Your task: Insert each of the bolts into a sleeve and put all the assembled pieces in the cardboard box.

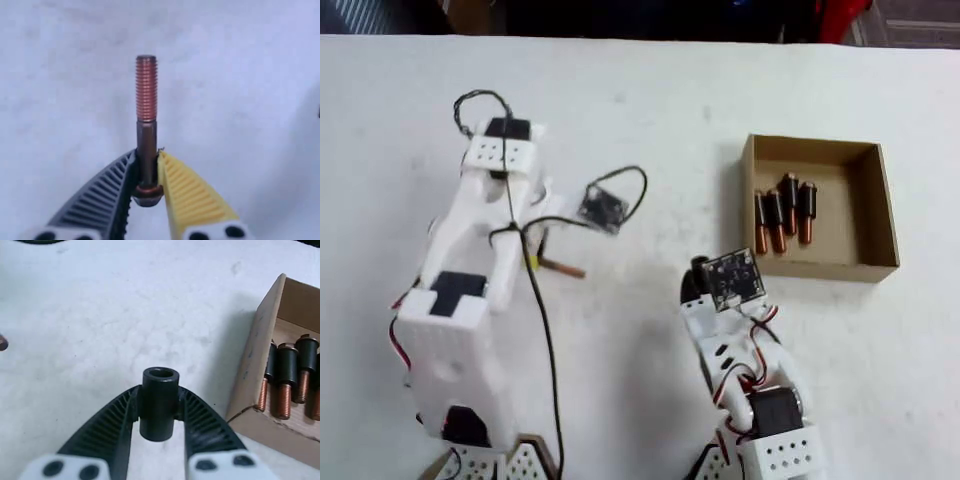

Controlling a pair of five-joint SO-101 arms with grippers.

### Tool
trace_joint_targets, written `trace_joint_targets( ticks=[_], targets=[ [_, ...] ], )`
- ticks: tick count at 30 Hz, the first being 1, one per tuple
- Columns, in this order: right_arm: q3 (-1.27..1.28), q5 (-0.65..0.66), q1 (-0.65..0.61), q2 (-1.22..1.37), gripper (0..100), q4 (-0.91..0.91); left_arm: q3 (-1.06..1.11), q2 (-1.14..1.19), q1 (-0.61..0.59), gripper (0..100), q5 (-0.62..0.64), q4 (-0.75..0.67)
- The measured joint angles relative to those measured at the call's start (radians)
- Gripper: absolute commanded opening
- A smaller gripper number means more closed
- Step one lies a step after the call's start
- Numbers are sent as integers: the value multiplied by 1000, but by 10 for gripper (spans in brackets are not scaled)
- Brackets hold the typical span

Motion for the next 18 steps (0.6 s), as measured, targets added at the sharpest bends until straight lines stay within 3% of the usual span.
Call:
trace_joint_targets(
  ticks=[9, 18],
  targets=[
    [0, 0, 0, 0, 18, 0, 71, -14, 0, 23, -315, -41],
    [0, 0, 0, 0, 18, 0, 71, 9, 2, 21, -480, -192]
  ],
)
